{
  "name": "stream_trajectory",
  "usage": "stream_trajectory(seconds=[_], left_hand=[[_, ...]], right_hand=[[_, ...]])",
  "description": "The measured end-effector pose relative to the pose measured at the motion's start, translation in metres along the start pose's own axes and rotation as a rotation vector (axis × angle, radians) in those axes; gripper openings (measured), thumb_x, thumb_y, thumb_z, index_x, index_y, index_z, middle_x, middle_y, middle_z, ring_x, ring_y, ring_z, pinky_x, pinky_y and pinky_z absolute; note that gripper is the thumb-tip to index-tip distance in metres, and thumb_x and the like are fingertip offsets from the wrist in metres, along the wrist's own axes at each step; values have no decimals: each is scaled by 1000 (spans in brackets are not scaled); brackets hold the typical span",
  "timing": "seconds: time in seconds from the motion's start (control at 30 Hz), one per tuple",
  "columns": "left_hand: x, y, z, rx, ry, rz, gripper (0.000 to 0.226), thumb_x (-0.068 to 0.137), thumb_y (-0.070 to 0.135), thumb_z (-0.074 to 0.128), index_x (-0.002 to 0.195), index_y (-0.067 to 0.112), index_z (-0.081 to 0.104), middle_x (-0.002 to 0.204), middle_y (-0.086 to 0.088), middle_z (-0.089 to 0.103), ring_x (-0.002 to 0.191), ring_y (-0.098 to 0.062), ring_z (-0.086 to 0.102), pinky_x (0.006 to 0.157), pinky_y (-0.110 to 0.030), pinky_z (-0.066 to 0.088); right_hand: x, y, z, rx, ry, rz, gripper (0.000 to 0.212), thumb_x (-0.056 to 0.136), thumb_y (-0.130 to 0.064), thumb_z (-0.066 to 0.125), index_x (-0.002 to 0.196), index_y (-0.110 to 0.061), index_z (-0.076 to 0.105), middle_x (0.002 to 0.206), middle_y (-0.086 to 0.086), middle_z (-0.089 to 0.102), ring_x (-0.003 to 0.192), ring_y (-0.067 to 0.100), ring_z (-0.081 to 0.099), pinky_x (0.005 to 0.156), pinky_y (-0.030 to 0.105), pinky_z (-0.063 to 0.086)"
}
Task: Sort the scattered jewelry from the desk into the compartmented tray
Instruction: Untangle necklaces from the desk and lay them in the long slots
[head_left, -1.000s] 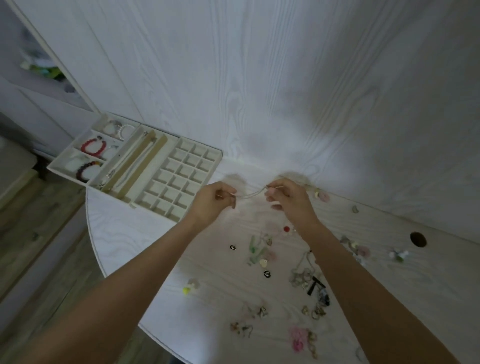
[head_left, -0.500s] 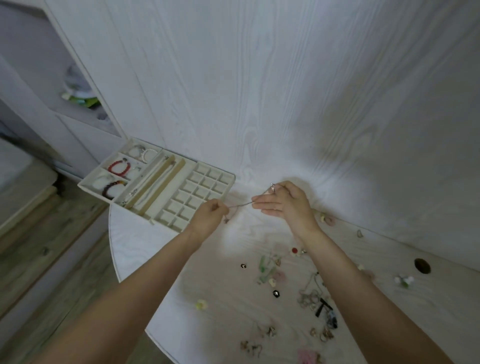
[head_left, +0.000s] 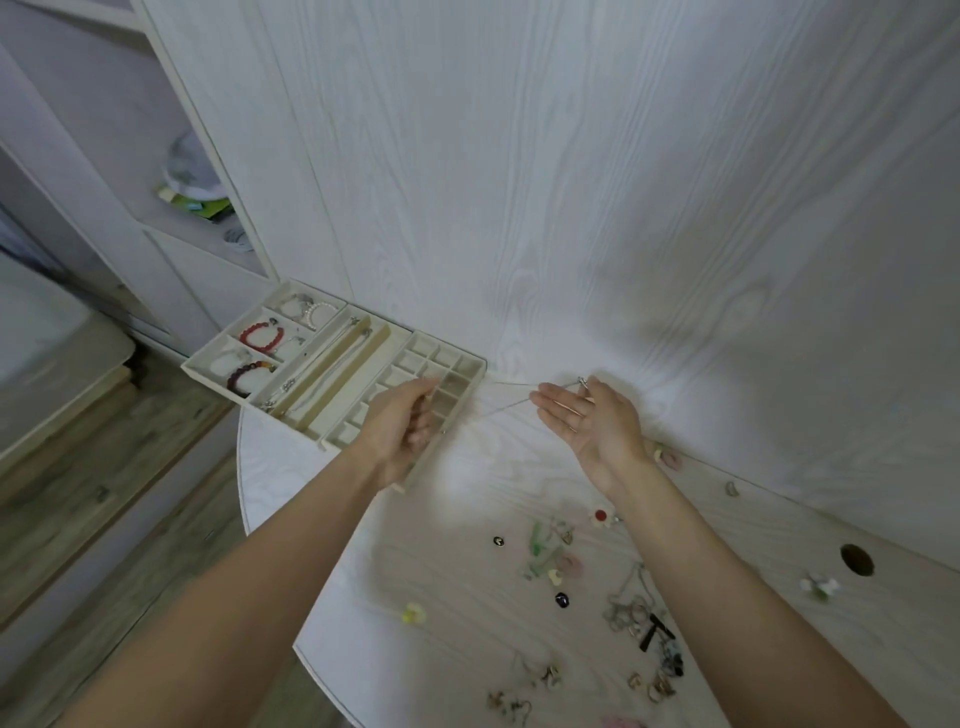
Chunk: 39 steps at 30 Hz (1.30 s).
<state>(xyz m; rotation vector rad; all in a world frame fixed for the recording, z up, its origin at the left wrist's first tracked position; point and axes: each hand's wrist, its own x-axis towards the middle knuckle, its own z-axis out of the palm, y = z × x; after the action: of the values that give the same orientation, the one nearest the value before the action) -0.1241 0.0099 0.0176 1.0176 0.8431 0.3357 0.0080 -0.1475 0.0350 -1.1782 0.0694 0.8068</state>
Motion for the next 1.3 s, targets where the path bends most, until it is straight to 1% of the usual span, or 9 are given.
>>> stream_trajectory(seconds=[0.23,0.33,0.53,0.67,0.77,0.93,1.13,1.23,1.3], left_hand=[[-2,11,-21,824,-204,234,19,77,28,76,64,18,65,57,10,61,57,0,52,74,-17,46],[1,20,-38,689,-181,239,21,80,25,72,68,8,69,55,12,56,56,-6,52,83,-25,43],[11,51,-84,479,-7,183,20,92,28,57,76,20,65,99,5,69,95,0,58,90,-20,37],[25,71,-109,209,35,155,27,99,21,46,73,13,50,60,1,61,66,-14,63,82,-32,48],[38,91,-125,272,119,224,28,97,19,48,71,10,47,50,4,45,45,-10,48,58,-23,44],[63,111,-161,487,262,311,32,95,17,51,64,11,44,61,-4,43,50,-12,39,52,-24,35],[79,119,-183,672,187,357,25,92,10,58,68,14,65,53,13,54,46,1,45,53,-17,37],[89,123,-188,713,149,373,20,90,17,62,83,0,70,60,4,55,48,4,45,58,-20,37],[92,125,-189,726,129,366,21,89,19,62,84,1,71,66,0,59,53,0,46,60,-20,37]], right_hand=[[6,2,26,-155,-1,-31,25,102,-18,34,79,-11,42,74,14,71,69,25,71,63,28,56],[10,7,36,-205,37,-49,25,101,-16,39,79,-8,48,80,14,70,72,24,71,64,26,55],[23,28,67,-322,-4,-56,19,95,-7,50,81,-7,61,82,10,68,74,18,68,65,21,51],[35,43,97,-369,-8,-50,11,92,-5,55,92,-2,66,78,8,65,70,16,65,60,14,52],[48,57,122,-402,17,-54,15,92,1,54,101,3,66,72,9,61,62,13,60,52,11,49],[76,85,162,-400,40,18,14,91,7,52,100,11,61,47,-1,62,39,2,57,45,11,48],[94,119,196,-621,-83,138,8,86,6,60,82,-2,61,86,14,67,68,13,66,62,18,57],[97,135,216,-806,-99,105,16,84,4,61,72,-5,58,89,21,68,75,21,64,81,33,55],[100,141,224,-920,-120,67,27,83,2,60,59,-9,55,79,23,67,71,22,59,75,33,53]])
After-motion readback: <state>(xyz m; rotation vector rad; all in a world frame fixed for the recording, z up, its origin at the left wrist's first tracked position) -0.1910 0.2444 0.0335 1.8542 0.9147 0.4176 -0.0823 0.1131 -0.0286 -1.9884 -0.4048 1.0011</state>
